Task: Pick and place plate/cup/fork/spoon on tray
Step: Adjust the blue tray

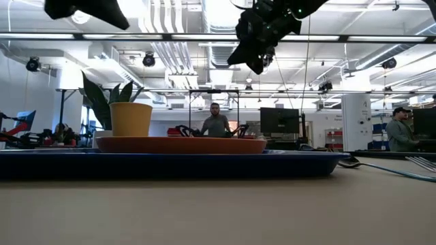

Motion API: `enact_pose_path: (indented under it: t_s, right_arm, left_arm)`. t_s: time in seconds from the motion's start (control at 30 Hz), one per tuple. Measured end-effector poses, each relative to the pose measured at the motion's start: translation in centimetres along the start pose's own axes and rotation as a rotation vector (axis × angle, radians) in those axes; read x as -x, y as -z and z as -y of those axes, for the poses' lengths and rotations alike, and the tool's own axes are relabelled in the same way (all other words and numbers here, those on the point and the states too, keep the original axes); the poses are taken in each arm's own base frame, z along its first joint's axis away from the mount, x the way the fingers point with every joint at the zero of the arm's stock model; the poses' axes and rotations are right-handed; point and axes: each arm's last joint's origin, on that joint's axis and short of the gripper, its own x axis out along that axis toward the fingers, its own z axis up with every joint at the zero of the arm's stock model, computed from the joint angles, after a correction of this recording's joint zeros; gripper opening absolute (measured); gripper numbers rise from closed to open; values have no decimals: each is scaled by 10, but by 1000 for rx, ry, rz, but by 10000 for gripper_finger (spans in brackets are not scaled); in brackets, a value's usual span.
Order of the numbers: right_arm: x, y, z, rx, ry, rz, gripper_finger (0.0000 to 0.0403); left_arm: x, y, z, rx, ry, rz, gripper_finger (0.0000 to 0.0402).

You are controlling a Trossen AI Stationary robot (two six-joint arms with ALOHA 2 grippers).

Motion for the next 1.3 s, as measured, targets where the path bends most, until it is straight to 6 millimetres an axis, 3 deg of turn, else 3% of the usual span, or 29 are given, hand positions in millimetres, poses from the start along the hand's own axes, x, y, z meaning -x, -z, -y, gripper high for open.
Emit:
enact_pose_path:
  t_s: [0.37,0.67,0.8,0.97,1.1,1.3]
  right_arm:
    - [-19,33,0,-107,-140,-110,8]
    - [-42,69,-52,-64,-249,-215,8]
    - [-46,66,-82,12,-315,-144,8]
    - [-40,47,-120,159,-413,53,8]
    - [-22,30,-149,283,-491,241,8]
    - [3,21,-169,355,-529,362,8]
  left_arm:
    - [18,-8,-17,-27,-95,39,0]
    - [18,-9,-19,-8,-101,51,0]
    - [18,-9,-19,-5,-101,58,0]
    - [18,-9,-18,5,-93,58,0]
    - [18,-10,-16,19,-83,59,0]
    - [16,-7,-15,24,-78,59,0]
